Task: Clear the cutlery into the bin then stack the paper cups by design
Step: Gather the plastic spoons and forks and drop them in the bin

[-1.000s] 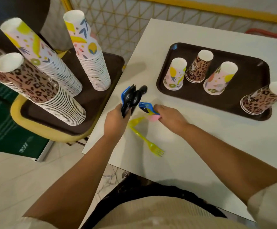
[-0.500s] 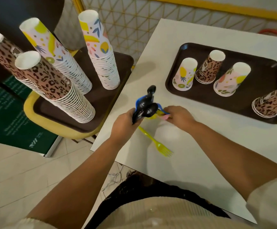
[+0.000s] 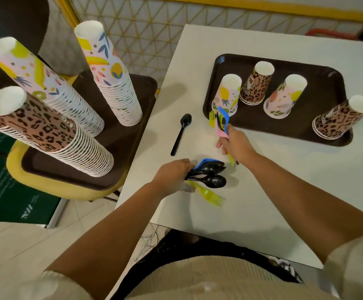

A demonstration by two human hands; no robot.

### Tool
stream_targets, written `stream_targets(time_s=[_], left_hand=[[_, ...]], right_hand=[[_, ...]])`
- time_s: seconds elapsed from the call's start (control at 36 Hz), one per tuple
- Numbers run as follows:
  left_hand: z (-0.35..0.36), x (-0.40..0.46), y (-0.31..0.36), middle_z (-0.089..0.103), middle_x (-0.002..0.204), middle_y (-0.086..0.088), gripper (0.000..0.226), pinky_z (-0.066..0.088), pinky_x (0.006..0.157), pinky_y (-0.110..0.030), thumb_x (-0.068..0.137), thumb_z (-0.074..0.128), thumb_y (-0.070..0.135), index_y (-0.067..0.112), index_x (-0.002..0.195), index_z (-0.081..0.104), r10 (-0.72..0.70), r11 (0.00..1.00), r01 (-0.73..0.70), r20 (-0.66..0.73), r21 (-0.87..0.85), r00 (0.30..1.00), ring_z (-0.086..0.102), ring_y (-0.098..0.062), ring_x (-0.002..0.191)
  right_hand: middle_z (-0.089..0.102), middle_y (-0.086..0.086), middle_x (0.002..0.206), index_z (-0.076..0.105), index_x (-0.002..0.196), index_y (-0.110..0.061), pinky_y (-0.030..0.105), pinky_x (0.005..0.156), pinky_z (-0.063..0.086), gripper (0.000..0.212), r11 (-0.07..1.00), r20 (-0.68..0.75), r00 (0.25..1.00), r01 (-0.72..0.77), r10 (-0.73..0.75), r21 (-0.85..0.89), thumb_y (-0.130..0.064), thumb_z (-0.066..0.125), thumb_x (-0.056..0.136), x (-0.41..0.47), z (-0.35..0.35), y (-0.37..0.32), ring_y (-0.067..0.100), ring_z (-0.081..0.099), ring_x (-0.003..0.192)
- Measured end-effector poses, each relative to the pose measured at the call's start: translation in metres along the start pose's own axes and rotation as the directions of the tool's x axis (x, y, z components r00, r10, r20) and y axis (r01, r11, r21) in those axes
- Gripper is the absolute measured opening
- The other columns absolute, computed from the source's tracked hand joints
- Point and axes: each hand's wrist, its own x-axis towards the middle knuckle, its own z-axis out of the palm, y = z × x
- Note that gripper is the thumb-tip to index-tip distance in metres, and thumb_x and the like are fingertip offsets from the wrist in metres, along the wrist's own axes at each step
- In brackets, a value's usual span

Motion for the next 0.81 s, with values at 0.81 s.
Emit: stream_targets(time_s=[0.81], left_hand=[[-0.042,-0.013,-0.073,0.065,0.061,0.002,0.019,0.027,0.033,-0.018,0.099,0.045,0.017,0.017,0.081,0.048,-0.515,0.41,0.096,-0.143,-0.907,0.845,0.032,-0.006,0.031]], right_hand=[[0.049,0.018,0.121,0.042,0.123,-0.002,0.036,0.089,0.039,0.066,0.975,-0.171,0.974,-0.173,0.148,-0.138,-0.037,0.073,0.076,0.025,0.094,-0.077,0.031,0.05,0.111]])
